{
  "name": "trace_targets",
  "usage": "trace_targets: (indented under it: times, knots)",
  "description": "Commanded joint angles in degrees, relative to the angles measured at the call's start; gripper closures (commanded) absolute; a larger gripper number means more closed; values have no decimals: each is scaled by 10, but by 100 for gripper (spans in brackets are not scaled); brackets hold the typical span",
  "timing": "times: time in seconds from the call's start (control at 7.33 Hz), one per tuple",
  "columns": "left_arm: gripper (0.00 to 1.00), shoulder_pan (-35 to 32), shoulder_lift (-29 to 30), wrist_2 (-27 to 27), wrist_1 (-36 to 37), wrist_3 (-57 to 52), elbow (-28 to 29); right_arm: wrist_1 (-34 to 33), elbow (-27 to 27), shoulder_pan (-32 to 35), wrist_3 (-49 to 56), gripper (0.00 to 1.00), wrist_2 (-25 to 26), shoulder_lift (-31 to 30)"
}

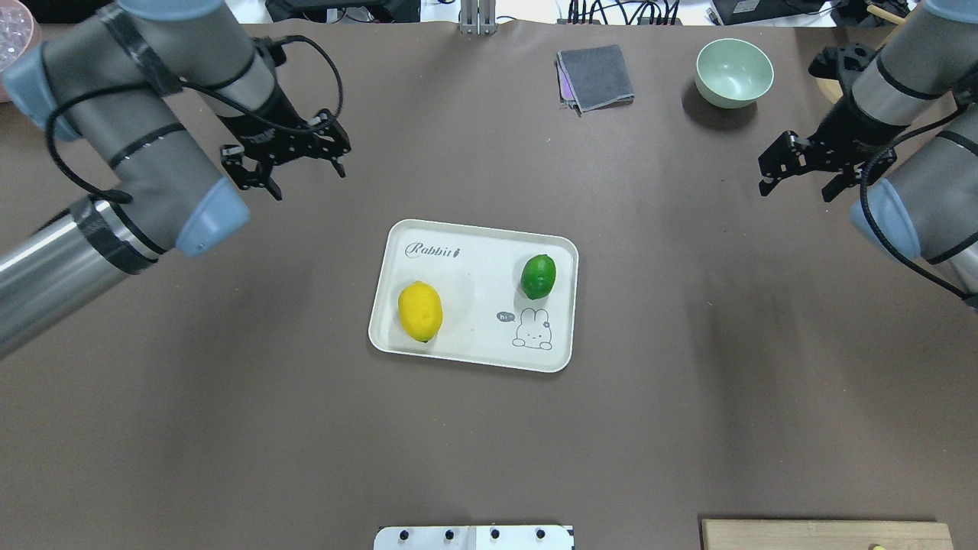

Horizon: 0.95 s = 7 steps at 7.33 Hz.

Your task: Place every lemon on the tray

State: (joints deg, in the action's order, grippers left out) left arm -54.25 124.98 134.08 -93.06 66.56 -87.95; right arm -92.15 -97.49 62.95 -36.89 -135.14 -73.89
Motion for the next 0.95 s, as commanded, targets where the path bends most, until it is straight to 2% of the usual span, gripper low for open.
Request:
trace_targets:
  times: [0.0,0.27,0.55,0.82]
  knots:
    - [2,-93,-97,17,-5,-189,1,33,-32,39,88,0,-1,-103]
    - [2,-171,-164,16,-1,-342,18,32,-24,90,159,0,-3,-142]
    - [2,-223,-231,17,-1,-442,14,33,17,147,207,0,-3,-148]
    - [2,-268,-305,22,8,-509,-33,30,51,197,214,1,1,-147]
